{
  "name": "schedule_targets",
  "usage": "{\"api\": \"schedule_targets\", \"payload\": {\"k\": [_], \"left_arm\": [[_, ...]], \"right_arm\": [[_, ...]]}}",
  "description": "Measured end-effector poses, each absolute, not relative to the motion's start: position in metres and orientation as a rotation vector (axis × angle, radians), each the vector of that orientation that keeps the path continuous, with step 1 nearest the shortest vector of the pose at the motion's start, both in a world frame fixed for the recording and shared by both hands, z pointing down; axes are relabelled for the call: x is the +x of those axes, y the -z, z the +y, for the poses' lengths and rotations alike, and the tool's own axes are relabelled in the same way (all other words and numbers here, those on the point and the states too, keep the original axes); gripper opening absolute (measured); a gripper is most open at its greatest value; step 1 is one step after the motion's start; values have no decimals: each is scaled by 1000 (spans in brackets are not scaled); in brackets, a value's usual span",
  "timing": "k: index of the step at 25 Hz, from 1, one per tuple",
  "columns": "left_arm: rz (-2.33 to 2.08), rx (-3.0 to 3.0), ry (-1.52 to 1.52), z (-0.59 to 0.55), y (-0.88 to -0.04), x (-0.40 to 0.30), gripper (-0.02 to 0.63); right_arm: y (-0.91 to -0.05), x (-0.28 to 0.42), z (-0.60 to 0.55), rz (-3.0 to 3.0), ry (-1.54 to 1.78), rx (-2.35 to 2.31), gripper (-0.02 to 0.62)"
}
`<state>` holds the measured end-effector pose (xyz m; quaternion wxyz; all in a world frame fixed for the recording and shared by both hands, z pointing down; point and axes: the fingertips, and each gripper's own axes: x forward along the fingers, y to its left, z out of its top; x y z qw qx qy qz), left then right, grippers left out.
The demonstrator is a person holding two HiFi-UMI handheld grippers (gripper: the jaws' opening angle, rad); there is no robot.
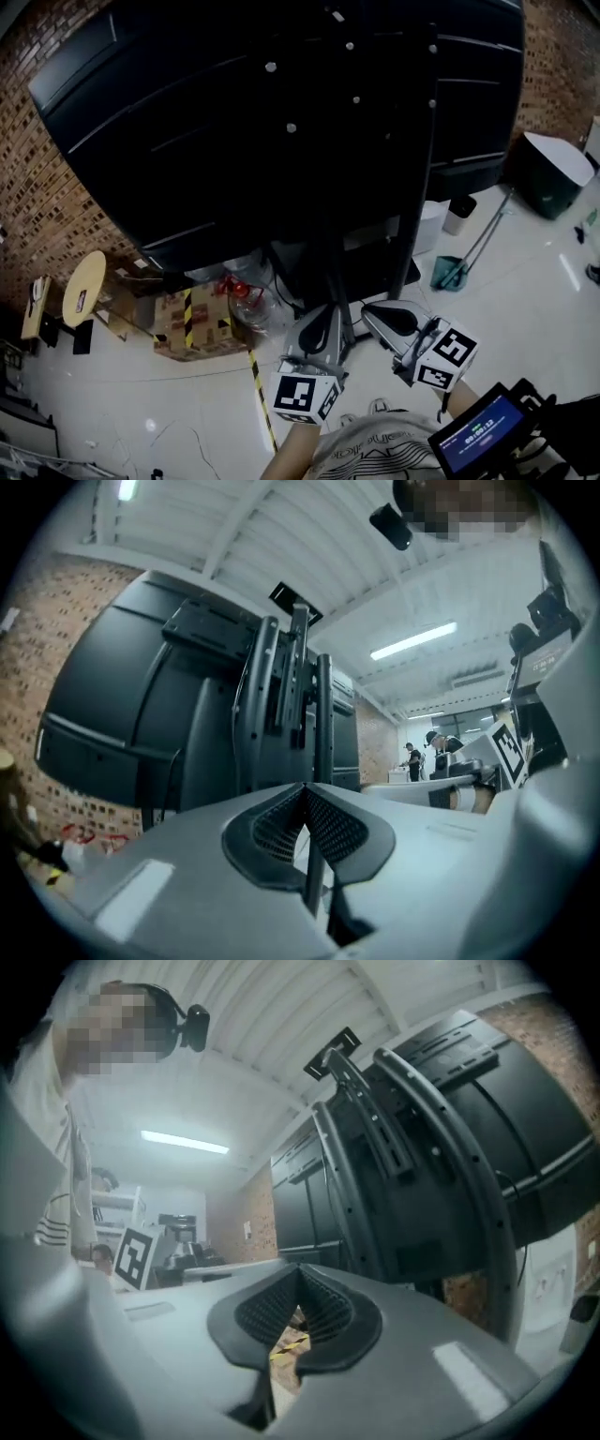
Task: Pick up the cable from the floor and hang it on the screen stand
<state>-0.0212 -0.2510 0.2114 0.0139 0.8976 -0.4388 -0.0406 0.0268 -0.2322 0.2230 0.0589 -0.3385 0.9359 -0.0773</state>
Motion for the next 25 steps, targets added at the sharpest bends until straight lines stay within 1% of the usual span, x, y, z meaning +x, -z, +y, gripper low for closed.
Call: {"api": "schedule_targets", "payload": {"k": [3, 8, 10, 15, 25], "left_arm": [[-1355, 2734, 79, -229, -239, -23, 20], [-1368, 2729, 50, -221, -242, -26, 20], [-1379, 2730, 54, -221, -243, -29, 20], [-1415, 2723, 81, -218, -236, -39, 20], [-1460, 2727, 111, -217, -215, -50, 20]], "right_arm": [[-242, 23, -215, 2828, 295, -1081, 2], [-241, 22, -208, 2861, 81, -1210, 2], [-240, 19, -208, 2874, 42, -1214, 2], [-233, 15, -209, 2843, 104, -1194, 2], [-221, 4, -214, 2857, 96, -1149, 2]]}}
